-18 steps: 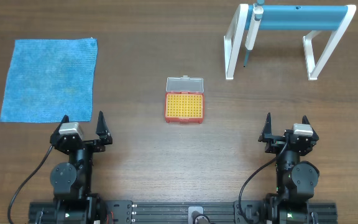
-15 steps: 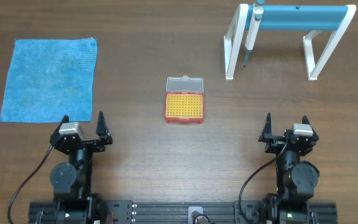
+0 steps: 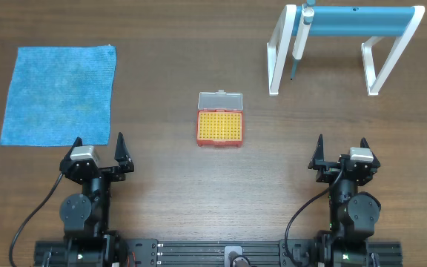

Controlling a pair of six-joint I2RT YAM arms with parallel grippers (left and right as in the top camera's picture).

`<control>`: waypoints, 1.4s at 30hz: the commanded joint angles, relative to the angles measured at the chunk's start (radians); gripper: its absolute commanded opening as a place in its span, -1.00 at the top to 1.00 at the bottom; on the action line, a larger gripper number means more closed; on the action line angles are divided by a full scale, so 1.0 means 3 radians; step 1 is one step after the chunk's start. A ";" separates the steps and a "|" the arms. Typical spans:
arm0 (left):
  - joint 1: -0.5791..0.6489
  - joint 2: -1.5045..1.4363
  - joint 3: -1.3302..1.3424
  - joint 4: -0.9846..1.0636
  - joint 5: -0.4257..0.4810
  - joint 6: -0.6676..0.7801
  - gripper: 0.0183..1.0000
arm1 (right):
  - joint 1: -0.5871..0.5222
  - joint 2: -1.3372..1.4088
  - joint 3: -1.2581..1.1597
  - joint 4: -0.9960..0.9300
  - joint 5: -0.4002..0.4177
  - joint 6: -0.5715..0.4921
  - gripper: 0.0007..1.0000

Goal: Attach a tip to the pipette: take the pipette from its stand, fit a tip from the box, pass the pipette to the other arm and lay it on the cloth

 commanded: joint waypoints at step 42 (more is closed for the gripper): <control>0.0010 -0.0031 -0.0011 -0.0008 -0.0061 0.0043 -0.92 | 0.0501 0.5741 0.2313 0.3493 -0.0031 0.0229 -0.86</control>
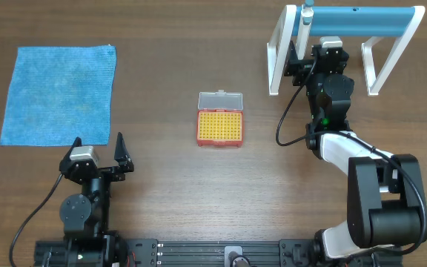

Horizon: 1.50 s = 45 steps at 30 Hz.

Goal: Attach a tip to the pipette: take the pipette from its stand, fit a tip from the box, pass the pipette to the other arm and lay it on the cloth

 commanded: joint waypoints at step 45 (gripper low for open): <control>0.0008 -0.0015 -0.0008 -0.0014 -0.0050 0.0042 -0.92 | 0.1439 -0.0052 -0.0888 0.1638 -0.0837 0.0338 0.84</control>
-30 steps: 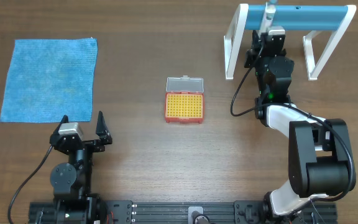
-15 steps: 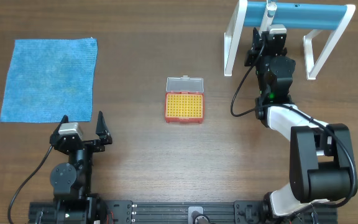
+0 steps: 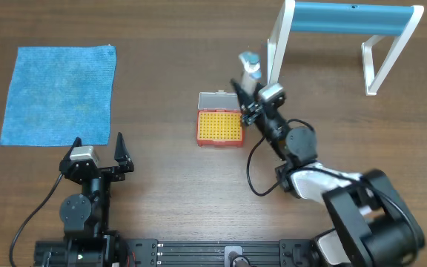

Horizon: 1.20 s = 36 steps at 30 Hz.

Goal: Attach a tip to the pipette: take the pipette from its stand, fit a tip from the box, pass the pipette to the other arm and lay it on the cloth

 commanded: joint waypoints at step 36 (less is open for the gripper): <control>0.0008 -0.0015 -0.0008 -0.0014 -0.0050 0.0042 -0.92 | 0.0392 0.0874 0.0425 -0.0135 -0.0179 0.0189 0.84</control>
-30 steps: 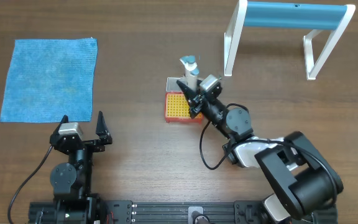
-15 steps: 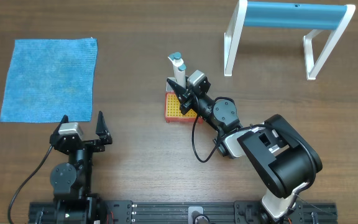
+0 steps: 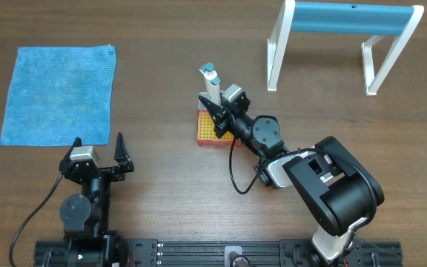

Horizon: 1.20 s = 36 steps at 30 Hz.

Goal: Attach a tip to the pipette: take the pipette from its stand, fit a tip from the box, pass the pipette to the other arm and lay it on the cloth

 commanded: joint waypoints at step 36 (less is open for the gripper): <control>0.0008 -0.0015 -0.0008 -0.0014 -0.0050 0.0042 -0.92 | -0.0005 0.0426 -0.0206 0.0134 -0.0057 -0.0039 0.84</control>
